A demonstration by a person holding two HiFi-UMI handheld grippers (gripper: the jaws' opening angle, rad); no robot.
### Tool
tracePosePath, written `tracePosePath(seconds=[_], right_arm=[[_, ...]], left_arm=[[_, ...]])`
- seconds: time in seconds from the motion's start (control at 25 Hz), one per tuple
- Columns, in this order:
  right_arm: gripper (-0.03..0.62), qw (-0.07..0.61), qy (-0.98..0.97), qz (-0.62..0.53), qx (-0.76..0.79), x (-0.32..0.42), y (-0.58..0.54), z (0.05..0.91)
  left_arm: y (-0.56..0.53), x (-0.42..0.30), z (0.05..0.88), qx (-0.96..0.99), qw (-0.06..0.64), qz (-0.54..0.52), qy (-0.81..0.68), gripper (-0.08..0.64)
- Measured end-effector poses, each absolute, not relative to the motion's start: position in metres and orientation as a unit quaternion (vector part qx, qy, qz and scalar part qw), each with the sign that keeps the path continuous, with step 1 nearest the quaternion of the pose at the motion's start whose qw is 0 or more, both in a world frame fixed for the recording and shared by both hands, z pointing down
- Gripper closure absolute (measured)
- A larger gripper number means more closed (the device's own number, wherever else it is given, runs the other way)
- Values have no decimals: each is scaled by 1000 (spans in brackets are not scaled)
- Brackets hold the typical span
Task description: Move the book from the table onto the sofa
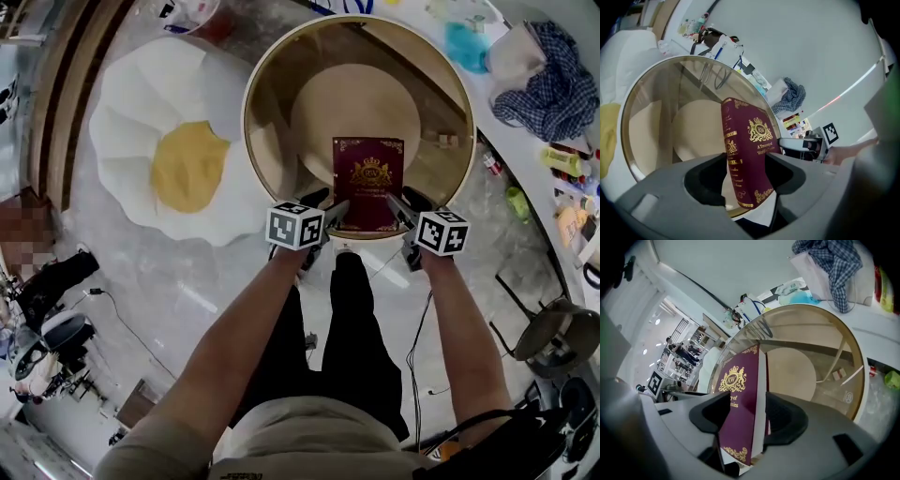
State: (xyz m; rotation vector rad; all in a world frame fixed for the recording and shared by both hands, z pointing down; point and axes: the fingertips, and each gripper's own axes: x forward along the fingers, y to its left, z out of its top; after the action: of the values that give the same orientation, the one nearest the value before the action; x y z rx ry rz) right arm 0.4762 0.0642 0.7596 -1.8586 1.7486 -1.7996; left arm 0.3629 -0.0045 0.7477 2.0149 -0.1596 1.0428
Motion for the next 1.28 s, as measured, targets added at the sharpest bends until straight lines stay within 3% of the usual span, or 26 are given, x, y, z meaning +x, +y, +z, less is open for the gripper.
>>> tracePosePath(seconds=[0.32, 0.6, 0.88, 1.28], right_arm=[[399, 1, 553, -592, -586, 466, 65, 774], [423, -9, 561, -588, -582, 448, 62, 762], [424, -18, 596, -572, -563, 392, 34, 731], [423, -80, 694, -535, -476, 238, -57, 708]], left_arm=[[7, 370, 776, 780, 467, 411, -70, 322], [2, 350, 762, 792, 464, 389, -86, 324], [-19, 289, 729, 803, 464, 348, -134, 328], [-79, 124, 702, 796, 478, 273, -251, 328]])
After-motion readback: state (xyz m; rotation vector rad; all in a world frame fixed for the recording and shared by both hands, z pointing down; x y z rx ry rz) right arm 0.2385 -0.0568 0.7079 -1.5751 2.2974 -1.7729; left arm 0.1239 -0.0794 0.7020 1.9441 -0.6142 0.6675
